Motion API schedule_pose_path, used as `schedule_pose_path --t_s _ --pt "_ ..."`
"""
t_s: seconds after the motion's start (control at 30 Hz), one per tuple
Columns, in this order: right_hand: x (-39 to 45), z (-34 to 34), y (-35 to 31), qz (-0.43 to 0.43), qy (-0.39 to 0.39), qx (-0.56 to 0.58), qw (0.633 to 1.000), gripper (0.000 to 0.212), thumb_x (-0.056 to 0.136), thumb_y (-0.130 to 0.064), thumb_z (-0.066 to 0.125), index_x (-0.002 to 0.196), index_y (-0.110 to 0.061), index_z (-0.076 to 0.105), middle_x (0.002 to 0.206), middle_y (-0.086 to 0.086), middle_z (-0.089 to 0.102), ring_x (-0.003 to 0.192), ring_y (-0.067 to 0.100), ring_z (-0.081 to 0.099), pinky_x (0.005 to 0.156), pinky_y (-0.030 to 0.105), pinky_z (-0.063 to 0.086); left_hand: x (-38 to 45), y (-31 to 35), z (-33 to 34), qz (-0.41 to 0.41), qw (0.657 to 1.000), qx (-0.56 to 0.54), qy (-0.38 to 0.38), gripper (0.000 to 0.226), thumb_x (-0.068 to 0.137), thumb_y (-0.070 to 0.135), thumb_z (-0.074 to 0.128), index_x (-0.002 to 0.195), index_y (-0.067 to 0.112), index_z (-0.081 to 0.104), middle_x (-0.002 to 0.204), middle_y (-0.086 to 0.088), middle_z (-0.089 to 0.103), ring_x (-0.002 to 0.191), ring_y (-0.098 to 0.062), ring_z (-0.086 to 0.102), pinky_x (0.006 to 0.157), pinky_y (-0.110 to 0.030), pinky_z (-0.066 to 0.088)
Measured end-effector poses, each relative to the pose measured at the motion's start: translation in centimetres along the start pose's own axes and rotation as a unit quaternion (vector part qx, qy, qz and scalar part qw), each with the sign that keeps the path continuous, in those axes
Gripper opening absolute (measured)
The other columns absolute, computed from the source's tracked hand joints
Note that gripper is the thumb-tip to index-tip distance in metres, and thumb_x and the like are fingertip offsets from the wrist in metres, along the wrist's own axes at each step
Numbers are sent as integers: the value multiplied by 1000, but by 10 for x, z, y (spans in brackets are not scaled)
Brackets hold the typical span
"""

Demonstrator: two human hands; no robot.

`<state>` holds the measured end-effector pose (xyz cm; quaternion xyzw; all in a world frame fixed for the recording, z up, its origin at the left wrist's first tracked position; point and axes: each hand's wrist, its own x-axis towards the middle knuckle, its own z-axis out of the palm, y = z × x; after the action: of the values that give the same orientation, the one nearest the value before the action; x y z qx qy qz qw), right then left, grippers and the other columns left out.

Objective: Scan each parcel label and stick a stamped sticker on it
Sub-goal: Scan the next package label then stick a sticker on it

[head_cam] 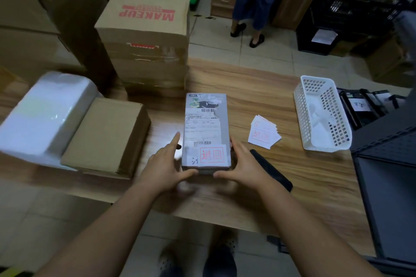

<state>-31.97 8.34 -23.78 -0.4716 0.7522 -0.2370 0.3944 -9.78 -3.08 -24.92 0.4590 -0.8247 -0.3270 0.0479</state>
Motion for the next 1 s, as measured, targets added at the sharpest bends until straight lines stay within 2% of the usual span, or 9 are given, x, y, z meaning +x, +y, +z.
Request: schedule_pose_path --t_s 0.1,0.23,0.4,0.5,0.57,0.67,0.83,0.9,1.0 --pt "4 -1 -4 -22 -9 26 999 112 66 -40 88 154 -36 20 143 -18 45 128 0 43 106 30 41 7 3 1 17 999 -41 -11 106 63 61 76 151 35 23 138 8 53 126 -17 48 101 -37 43" --pt "-6 -4 -13 -32 13 57 998 100 71 -29 84 152 -39 25 134 -22 53 122 0 52 98 28 49 -2 12 -4 29 993 -110 1 97 71 33 86 150 32 29 130 9 51 120 -12 47 91 -21 37" --pt "-38 -27 -60 -87 101 84 987 101 70 -26 86 150 -44 27 132 -15 57 118 -4 56 91 22 54 -20 39 -54 102 983 -137 69 103 71 35 85 153 37 23 140 11 43 127 -7 44 105 -31 40" --pt "-63 -54 -105 -144 173 76 971 103 71 -21 85 150 -47 24 127 -21 51 117 -14 49 94 15 49 -28 65 -100 167 966 -150 125 107 69 34 87 154 35 21 138 15 40 126 -5 44 106 -30 40" --pt "-82 -72 -135 -188 217 53 956 107 69 -25 86 151 -47 20 135 -15 44 124 -8 43 99 16 41 -37 85 -130 216 951 -148 162 108 68 31 88 155 30 23 140 9 41 127 -6 44 107 -35 42" --pt "-104 -95 -174 -249 261 20 932 109 69 -24 87 153 -40 19 145 -15 34 127 -16 33 100 6 32 -56 111 -173 260 930 -156 209 107 68 27 89 154 28 26 144 6 40 129 -7 44 107 -35 43" --pt "-125 -119 -215 -337 266 -8 903 111 66 -43 85 151 -48 13 152 -15 29 138 5 36 112 44 39 -95 133 -224 295 907 -164 253 105 71 26 87 151 45 23 144 16 46 130 -7 47 105 -32 45" --pt "-129 -122 -225 -354 258 -6 899 111 65 -50 83 151 -52 12 152 -13 32 139 9 37 109 49 41 -112 139 -233 296 900 -162 275 102 73 21 86 151 43 25 140 17 48 129 -5 47 102 -28 47" --pt "-139 -124 -236 -380 237 1 894 112 68 -43 84 153 -49 11 150 -9 39 137 9 41 109 50 42 -137 147 -239 287 894 -155 306 99 73 22 86 150 44 27 142 17 48 130 -9 48 101 -38 50"
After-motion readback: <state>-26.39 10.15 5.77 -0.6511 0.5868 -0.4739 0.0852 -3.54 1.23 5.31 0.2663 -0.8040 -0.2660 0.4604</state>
